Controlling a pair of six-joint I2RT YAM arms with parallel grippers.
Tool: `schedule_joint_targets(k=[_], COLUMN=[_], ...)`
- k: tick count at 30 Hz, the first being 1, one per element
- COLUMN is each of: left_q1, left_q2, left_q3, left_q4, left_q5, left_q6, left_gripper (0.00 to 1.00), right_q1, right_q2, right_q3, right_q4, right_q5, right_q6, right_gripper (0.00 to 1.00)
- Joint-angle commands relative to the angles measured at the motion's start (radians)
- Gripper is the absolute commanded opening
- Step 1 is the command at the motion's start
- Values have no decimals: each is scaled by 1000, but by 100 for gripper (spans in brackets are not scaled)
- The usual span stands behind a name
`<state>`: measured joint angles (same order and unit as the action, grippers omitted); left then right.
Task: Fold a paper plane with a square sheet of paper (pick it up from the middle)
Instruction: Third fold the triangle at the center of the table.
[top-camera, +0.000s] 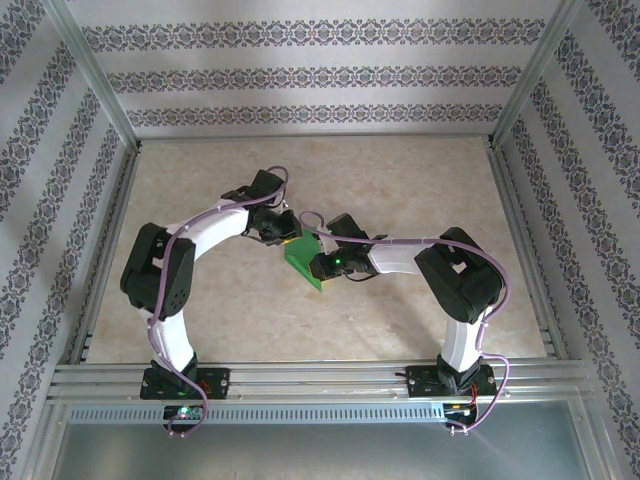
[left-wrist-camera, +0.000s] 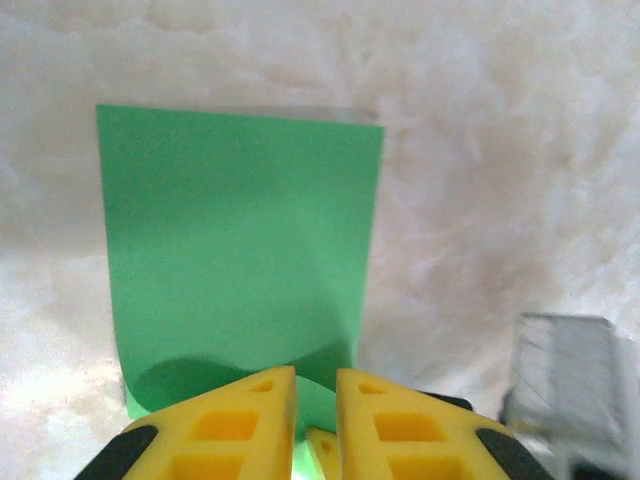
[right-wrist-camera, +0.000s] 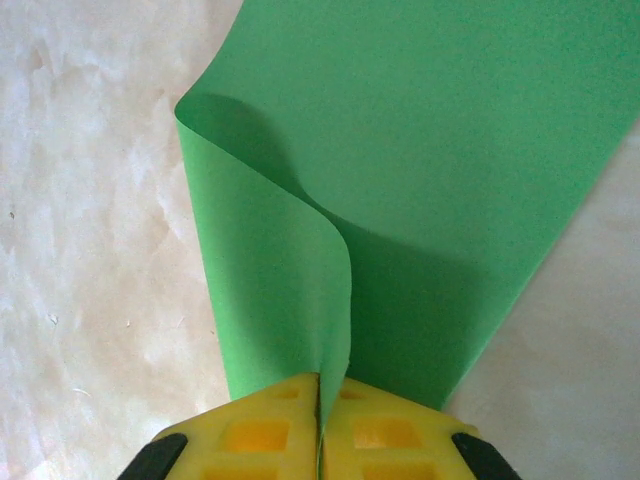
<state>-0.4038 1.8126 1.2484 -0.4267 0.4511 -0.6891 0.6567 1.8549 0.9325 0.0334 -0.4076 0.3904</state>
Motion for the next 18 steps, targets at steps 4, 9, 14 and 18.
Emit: schedule_joint_targets(k=[4, 9, 14, 18], left_q1=[0, -37, -55, -77], left_q2=[-88, -95, -63, -37], left_q3=[-185, -258, -309, -306], left_q4=[246, 310, 369, 393], left_q5=[84, 97, 96, 102], left_q6=[-200, -265, -314, -328], left_gripper=[13, 11, 9, 9], right_q1=[-5, -5, -5, -6], right_q2=[37, 43, 50, 52], right_q3=[5, 5, 9, 10], right_q4=[-26, -29, -31, -33], right_q5=[6, 0, -2, 0], right_q6=[-7, -4, -3, -1], right_gripper=[10, 10, 10, 11])
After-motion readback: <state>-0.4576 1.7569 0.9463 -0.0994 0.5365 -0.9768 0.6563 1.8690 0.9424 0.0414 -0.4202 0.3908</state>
